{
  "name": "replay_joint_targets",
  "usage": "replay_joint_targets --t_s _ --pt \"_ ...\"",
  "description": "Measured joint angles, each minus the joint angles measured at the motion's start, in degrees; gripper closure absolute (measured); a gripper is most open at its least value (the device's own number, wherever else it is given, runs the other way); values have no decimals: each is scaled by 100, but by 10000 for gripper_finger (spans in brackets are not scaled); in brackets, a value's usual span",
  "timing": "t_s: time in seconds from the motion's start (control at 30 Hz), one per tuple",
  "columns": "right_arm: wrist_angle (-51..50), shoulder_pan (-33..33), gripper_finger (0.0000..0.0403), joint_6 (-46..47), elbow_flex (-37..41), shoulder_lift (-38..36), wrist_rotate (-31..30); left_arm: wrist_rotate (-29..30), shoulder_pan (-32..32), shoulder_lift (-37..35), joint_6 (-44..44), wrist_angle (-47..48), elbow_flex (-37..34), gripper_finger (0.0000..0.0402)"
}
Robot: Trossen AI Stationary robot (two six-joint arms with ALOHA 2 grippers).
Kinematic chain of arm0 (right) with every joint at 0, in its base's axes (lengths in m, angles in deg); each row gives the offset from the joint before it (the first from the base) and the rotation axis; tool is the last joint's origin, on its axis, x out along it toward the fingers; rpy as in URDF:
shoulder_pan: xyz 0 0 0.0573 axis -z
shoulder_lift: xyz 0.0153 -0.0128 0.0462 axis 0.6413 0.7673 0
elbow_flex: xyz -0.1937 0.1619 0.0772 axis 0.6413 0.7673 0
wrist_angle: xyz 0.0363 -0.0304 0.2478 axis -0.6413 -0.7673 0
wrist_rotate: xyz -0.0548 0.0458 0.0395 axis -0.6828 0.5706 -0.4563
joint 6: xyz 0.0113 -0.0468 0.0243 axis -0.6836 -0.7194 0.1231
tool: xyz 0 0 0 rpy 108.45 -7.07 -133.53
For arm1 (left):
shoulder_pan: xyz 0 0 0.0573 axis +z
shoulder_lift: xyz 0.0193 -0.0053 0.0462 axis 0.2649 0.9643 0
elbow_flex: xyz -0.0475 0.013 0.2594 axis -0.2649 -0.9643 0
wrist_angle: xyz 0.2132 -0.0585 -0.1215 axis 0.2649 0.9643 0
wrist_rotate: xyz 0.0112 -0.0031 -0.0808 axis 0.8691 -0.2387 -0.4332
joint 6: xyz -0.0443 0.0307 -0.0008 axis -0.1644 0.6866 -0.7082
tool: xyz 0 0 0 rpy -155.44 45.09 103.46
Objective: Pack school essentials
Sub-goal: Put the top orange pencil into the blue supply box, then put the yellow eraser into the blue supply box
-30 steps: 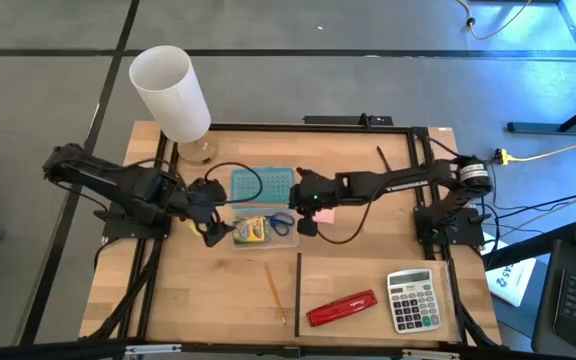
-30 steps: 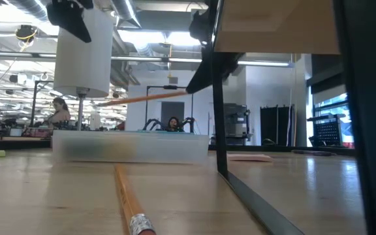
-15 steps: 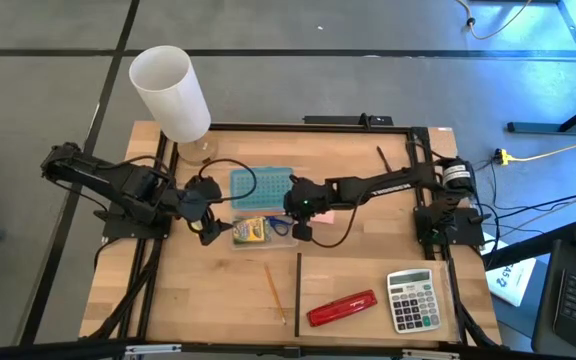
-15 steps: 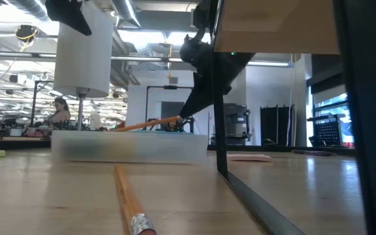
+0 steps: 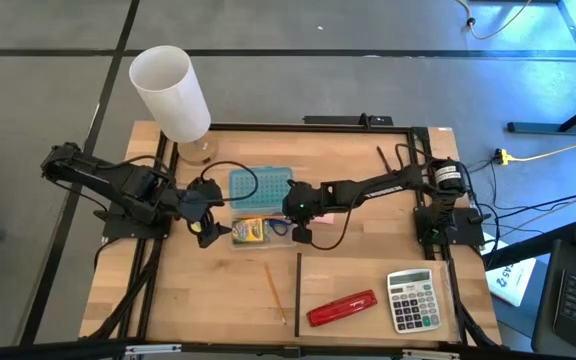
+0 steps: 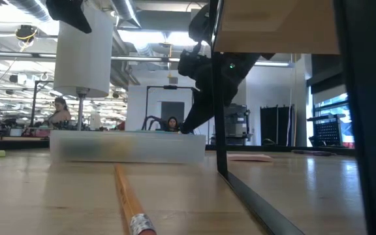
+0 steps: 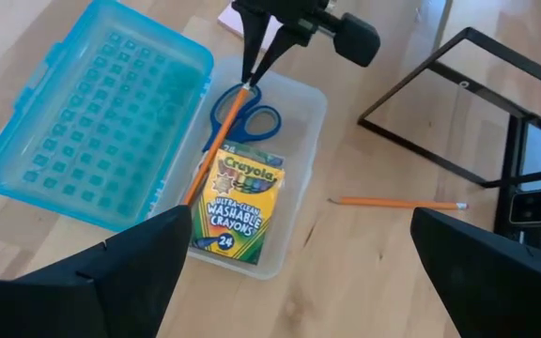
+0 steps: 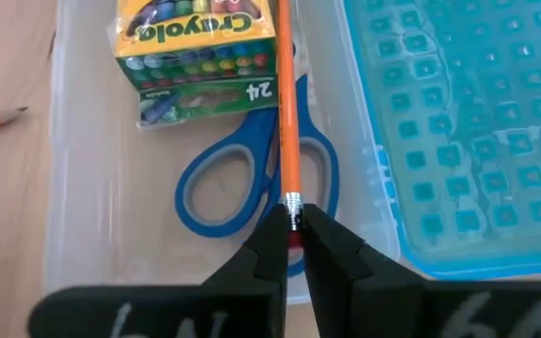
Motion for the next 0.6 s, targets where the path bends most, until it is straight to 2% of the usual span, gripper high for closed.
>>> replay_joint_targets --t_s 0.23,0.6 --pt "-3 0 373 4 0 0 -1 -3 0 0 0 -13 0 7" --pt "-11 0 341 25 0 0 -3 -9 0 0 0 -14 0 7"
